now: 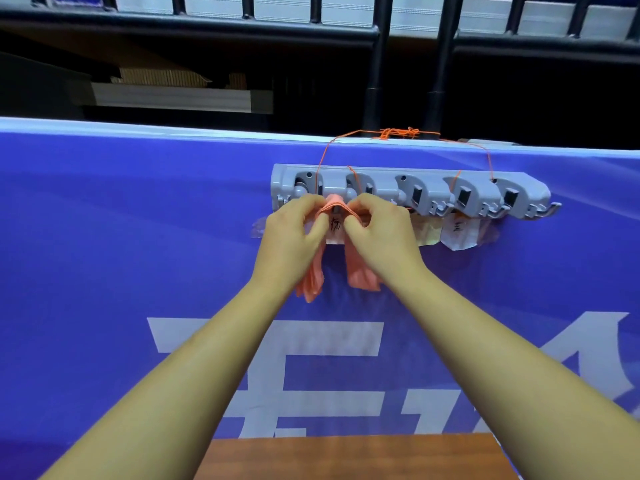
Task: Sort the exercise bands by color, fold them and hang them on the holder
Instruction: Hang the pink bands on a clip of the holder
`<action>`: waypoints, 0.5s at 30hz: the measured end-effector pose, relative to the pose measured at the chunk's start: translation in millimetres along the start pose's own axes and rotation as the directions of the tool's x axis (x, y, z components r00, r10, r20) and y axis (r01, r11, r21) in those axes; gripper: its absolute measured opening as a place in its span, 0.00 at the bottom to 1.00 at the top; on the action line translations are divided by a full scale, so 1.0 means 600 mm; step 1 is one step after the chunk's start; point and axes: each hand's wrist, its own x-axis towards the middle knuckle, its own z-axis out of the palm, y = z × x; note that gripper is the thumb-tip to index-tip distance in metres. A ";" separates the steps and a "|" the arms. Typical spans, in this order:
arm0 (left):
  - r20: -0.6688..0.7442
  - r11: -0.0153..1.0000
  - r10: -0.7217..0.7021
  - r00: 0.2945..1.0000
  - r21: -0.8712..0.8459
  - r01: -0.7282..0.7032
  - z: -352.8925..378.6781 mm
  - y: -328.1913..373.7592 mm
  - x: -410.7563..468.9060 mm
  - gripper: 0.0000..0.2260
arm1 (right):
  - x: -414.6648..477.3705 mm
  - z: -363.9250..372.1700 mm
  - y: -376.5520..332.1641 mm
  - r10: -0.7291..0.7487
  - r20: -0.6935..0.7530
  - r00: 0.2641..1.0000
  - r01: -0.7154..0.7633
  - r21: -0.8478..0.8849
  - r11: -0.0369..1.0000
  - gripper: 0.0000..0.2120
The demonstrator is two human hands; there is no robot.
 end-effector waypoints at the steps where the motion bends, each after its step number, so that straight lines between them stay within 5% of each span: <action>1: 0.011 0.999 0.045 0.999 0.013 -0.045 0.000 -0.004 0.001 0.07 | -0.002 0.001 0.001 -0.002 0.010 1.000 0.001 0.027 1.000 0.06; 7: -0.033 0.981 0.194 0.980 -0.008 -0.195 0.002 -0.016 -0.005 0.08 | -0.013 0.012 0.020 -0.064 -0.001 0.998 0.064 0.053 0.997 0.05; 15: -0.016 0.993 0.099 0.995 -0.063 -0.100 0.005 -0.020 -0.019 0.10 | -0.039 0.018 0.038 -0.080 0.055 0.995 0.078 0.031 0.996 0.08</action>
